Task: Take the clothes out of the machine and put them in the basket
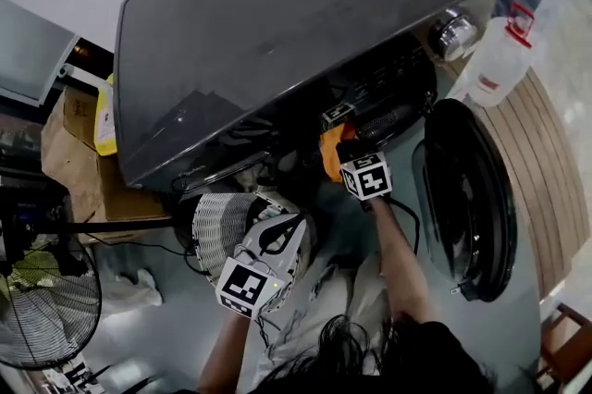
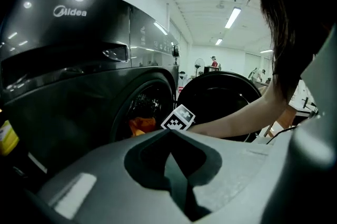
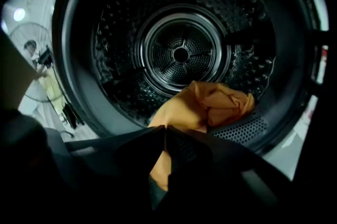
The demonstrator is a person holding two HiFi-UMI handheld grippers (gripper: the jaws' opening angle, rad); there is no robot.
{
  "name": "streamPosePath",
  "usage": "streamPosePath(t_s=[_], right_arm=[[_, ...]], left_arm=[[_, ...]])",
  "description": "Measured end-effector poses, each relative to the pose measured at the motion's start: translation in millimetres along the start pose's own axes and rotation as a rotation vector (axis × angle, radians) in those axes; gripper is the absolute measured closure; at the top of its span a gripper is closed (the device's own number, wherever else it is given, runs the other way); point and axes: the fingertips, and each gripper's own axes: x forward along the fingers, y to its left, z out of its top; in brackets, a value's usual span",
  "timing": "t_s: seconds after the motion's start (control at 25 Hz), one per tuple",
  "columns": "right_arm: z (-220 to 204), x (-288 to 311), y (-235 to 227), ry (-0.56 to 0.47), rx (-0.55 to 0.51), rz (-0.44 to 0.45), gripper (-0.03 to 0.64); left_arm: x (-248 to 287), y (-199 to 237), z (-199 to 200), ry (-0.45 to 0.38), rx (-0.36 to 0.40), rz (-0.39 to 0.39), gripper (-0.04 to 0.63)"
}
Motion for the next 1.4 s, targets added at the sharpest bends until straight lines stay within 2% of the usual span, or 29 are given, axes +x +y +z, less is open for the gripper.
streamPosePath(t_s=[0.16, 0.28, 0.48, 0.56, 0.92, 1.04, 1.4], right_arm=[[12.7, -60.2, 31.2, -0.052, 0.132, 0.057, 0.58], [31.4, -107.2, 53.3, -0.099, 0.216, 0.087, 0.58], [53.7, -172.6, 73.9, -0.111, 0.266, 0.088, 0.58], [63.6, -194.0, 78.3, -0.113, 0.286, 0.086, 0.58], [99.4, -259.6, 94.7, -0.098, 0.268, 0.088, 0.58], [110.7, -280.8, 101.1, -0.106, 0.278, 0.106, 0.58], [169.9, -338.3, 136.2, -0.21, 0.279, 0.167, 0.58]], left_arm=[[-18.4, -14.2, 32.2, 0.013, 0.039, -0.025, 0.594], [-32.7, -22.0, 56.4, 0.041, 0.085, -0.045, 0.566], [-51.3, -32.4, 84.4, 0.112, 0.21, -0.076, 0.527], [-57.0, -33.5, 92.9, 0.136, 0.237, -0.08, 0.515], [-61.9, -43.0, 122.0, 0.152, 0.266, -0.085, 0.509], [-58.7, -49.2, 125.1, 0.163, 0.276, -0.078, 0.463], [-65.9, -52.8, 114.5, 0.201, 0.239, -0.088, 0.397]])
